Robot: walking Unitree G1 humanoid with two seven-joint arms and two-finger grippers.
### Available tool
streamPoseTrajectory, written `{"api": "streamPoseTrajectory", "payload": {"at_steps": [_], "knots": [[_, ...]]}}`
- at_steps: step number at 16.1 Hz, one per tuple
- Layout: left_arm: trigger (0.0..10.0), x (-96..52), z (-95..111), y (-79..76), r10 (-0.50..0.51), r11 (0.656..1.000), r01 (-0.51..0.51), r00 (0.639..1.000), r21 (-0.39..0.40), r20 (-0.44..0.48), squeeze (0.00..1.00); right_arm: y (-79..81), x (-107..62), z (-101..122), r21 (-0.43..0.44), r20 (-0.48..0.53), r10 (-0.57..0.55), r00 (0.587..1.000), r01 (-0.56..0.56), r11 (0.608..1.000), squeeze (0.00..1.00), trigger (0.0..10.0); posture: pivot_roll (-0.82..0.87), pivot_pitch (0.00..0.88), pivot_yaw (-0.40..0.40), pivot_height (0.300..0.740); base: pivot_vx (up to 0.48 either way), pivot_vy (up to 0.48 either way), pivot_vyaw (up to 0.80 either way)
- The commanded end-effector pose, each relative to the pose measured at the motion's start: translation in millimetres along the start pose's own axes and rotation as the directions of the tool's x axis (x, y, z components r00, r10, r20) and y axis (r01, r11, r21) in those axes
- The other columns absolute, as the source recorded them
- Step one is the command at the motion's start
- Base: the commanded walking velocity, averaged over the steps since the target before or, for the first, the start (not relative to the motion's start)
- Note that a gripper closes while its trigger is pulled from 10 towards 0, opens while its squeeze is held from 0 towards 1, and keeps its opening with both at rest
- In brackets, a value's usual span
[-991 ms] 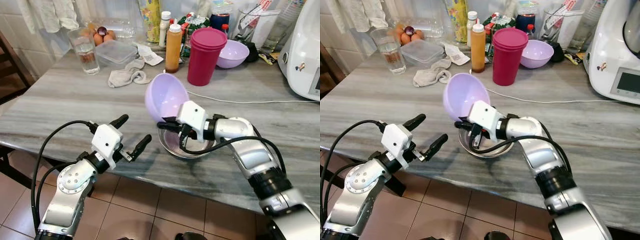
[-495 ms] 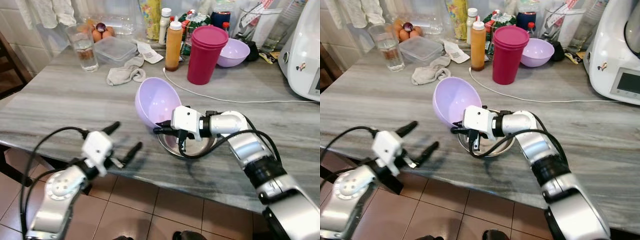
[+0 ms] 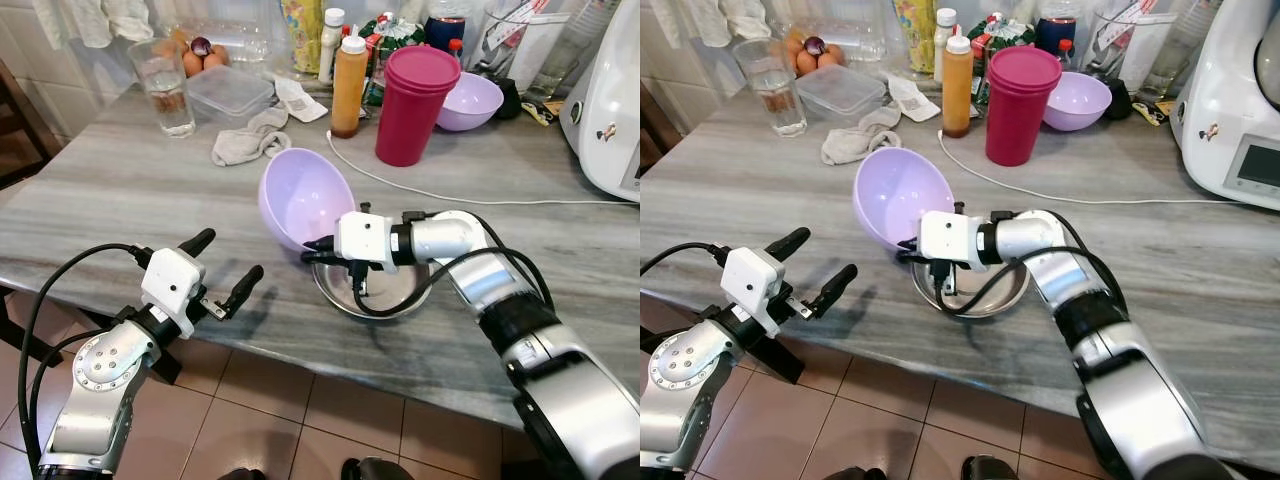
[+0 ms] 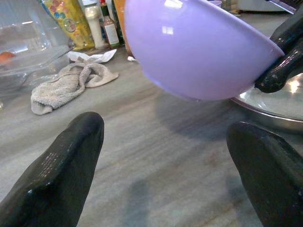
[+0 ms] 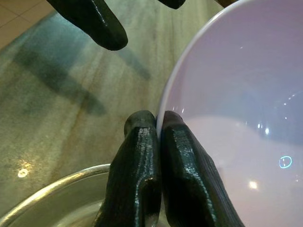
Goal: Setting the table
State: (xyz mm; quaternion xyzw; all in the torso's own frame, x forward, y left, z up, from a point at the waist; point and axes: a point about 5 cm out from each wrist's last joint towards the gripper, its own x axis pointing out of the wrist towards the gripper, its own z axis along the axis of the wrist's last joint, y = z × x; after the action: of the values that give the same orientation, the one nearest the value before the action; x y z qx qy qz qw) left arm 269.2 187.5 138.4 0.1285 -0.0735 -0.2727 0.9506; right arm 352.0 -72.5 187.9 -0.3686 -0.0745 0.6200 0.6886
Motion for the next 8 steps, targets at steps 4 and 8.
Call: {"api": "streamPoseTrajectory", "payload": {"at_steps": [4, 8], "knots": [[10.0, -3.2, 0, -1.0, -0.011, 1.000, 0.010, 1.000, -0.012, -0.005, 0.00, -5.5, 10.1, 8, -0.116, -0.007, 0.063, 0.998, -0.063, 0.991, 0.00, 10.0, -0.12, 0.161, -0.034, 0.740, 0.000, 0.000, 0.00], [10.0, -5.7, -1, 5.1, 0.039, 0.999, -0.039, 0.999, -0.013, -0.013, 0.00, -18.1, 15.7, 11, -0.143, -0.043, -0.018, 0.999, 0.012, 0.990, 0.00, 10.0, -0.11, 0.161, -0.042, 0.740, 0.000, 0.000, 0.00]]}}
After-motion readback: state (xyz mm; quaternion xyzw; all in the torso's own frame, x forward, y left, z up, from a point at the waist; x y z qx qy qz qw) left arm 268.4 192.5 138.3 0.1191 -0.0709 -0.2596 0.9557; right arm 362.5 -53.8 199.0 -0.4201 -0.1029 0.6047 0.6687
